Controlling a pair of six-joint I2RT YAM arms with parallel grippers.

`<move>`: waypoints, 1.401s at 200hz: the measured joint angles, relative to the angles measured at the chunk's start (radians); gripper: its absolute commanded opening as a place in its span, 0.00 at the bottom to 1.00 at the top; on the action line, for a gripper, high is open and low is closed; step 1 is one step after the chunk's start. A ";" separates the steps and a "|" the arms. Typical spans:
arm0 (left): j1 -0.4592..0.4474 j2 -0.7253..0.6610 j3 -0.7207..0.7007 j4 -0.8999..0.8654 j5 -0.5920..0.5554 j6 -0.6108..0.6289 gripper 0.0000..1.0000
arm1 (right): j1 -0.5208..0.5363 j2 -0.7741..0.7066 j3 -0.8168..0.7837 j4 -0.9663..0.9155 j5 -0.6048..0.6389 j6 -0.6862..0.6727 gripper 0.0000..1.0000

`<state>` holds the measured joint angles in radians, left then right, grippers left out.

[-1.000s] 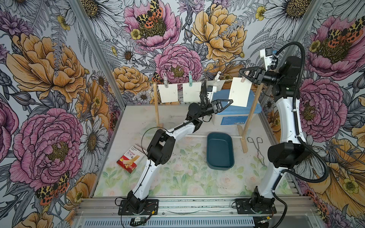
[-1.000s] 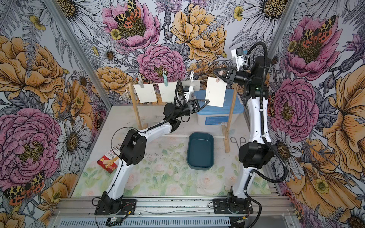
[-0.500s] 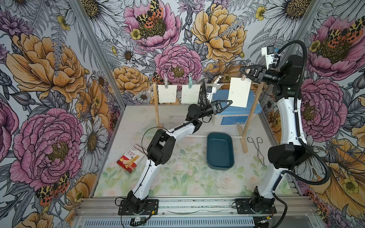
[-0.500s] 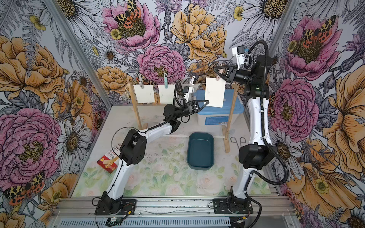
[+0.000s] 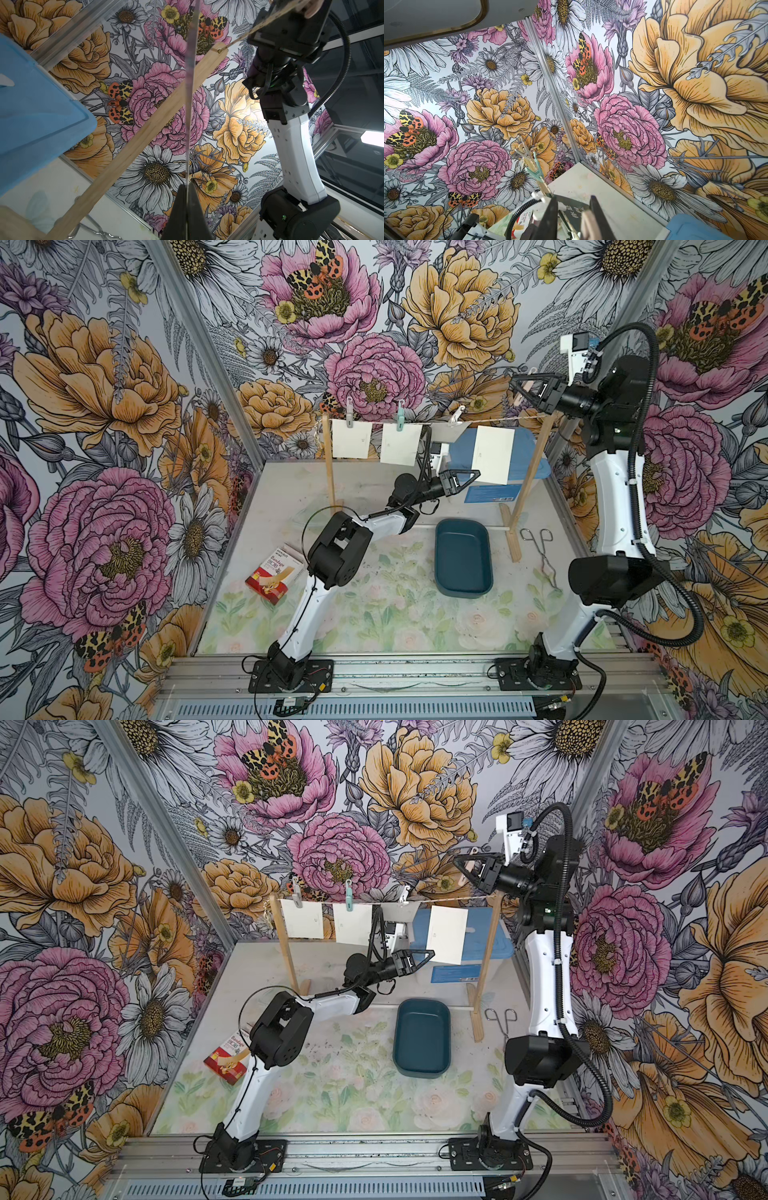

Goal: Remove the postcards from the strings
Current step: Arm, then place the postcard at the center of the board.

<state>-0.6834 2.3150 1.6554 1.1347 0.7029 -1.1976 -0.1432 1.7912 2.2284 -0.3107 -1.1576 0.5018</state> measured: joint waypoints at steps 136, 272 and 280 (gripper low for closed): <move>-0.008 -0.140 -0.512 0.201 -0.095 0.003 0.00 | 0.014 -0.456 -0.643 0.002 0.146 -0.131 0.15; 0.042 -0.386 -1.103 0.215 -0.167 0.079 0.00 | 0.225 -0.694 -1.205 0.007 0.379 -0.162 0.15; 0.053 -0.394 -1.141 0.216 -0.172 0.079 0.00 | 0.239 -0.697 -1.229 0.010 0.389 -0.161 0.15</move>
<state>-0.6308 1.9213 0.5148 1.3506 0.5304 -1.1183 0.0956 1.0939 0.9989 -0.3012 -0.7681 0.3412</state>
